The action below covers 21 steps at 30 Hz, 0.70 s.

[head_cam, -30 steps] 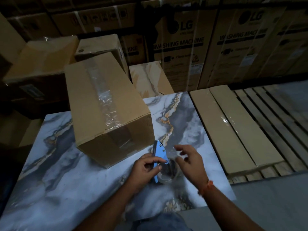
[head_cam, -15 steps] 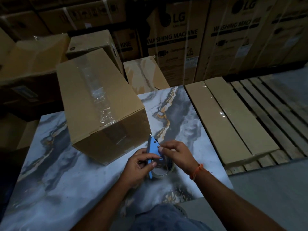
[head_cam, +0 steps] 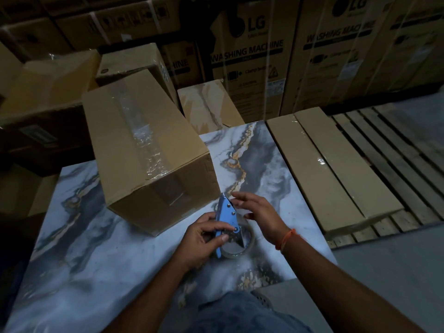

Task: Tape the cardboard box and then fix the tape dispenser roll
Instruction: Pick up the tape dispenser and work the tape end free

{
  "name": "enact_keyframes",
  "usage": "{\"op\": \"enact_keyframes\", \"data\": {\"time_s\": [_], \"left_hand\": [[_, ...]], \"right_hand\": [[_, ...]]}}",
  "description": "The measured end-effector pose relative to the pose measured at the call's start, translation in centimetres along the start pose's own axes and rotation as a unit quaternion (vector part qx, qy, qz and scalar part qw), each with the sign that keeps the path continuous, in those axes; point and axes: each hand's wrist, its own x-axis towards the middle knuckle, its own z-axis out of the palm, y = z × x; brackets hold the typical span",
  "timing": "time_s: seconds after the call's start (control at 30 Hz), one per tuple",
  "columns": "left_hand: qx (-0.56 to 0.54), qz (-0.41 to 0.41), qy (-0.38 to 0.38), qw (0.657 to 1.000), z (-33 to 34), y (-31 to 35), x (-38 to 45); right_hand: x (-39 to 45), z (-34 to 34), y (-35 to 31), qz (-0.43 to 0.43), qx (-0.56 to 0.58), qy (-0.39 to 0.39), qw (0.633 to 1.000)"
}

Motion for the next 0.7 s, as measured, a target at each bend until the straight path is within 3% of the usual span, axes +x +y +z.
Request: {"op": "enact_keyframes", "data": {"time_s": [0.13,0.33,0.7], "left_hand": [[0.005,-0.003,-0.020,1.000,-0.1,0.6,-0.2],[-0.003,0.011,-0.013,1.000,-0.5,0.6,-0.5],[-0.021,0.004,-0.009,1.000,-1.4,0.3,-1.1]], "right_hand": [[0.6,-0.1,-0.7,0.003,-0.007,-0.082,0.997],[1.1,-0.4,-0.6,0.007,-0.047,-0.098,0.994],[1.8,-0.7,0.6,0.005,0.060,-0.151,0.987]]}}
